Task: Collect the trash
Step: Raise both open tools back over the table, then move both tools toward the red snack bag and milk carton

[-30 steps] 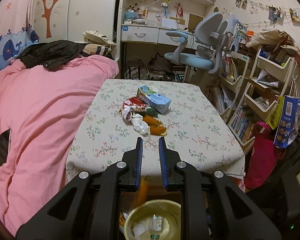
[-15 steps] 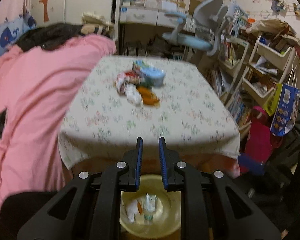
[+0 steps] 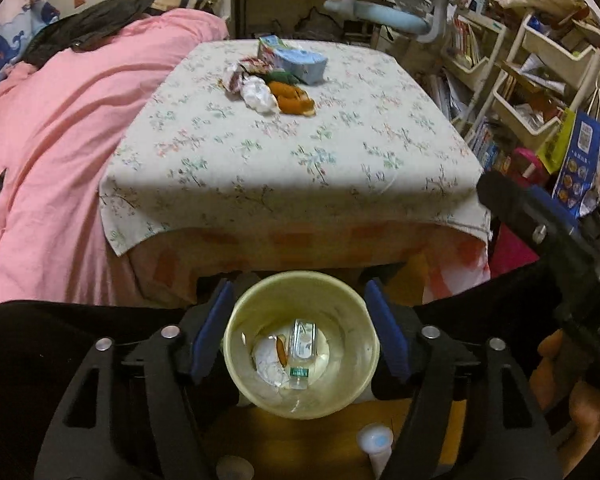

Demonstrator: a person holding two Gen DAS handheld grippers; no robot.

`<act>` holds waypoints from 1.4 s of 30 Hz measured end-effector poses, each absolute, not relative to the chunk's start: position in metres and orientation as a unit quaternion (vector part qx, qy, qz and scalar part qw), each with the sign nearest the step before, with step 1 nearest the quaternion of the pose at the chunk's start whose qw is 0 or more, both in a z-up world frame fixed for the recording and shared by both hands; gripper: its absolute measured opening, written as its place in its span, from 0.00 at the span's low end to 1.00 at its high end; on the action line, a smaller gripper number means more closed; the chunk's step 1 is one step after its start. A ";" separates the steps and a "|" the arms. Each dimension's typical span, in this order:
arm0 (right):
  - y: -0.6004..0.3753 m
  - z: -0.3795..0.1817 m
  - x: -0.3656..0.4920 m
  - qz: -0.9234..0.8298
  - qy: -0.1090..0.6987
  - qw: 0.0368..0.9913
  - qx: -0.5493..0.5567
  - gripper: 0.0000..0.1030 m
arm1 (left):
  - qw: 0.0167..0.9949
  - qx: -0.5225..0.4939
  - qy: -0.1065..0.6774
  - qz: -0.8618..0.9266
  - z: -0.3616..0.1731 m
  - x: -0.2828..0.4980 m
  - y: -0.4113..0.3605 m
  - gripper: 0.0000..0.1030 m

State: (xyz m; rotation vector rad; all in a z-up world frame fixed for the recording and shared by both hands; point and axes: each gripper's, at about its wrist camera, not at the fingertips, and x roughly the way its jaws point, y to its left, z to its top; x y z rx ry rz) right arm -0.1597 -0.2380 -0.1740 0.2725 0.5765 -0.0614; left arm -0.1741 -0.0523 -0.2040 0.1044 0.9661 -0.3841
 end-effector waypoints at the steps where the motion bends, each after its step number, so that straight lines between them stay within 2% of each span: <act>1: -0.238 -0.174 -0.159 -0.031 0.284 0.949 0.133 0.93 | 0.870 0.048 0.457 -0.181 -0.201 -0.173 -0.051 0.68; 6: -0.237 -0.176 -0.157 -0.036 0.286 0.949 0.129 0.93 | 0.876 0.032 0.450 -0.170 -0.191 -0.163 -0.039 0.75; 23: -0.233 -0.169 -0.154 -0.042 0.273 0.954 0.115 0.93 | 0.912 -0.078 0.388 -0.105 -0.144 -0.116 0.037 0.76; 32: -0.226 -0.147 -0.140 -0.050 0.222 0.972 0.057 0.93 | 0.937 -0.074 0.327 -0.097 -0.118 -0.104 0.039 0.81; 42: -0.226 -0.142 -0.098 -0.033 0.220 0.974 0.039 0.93 | 0.946 -0.048 0.307 -0.095 -0.109 -0.048 0.023 0.81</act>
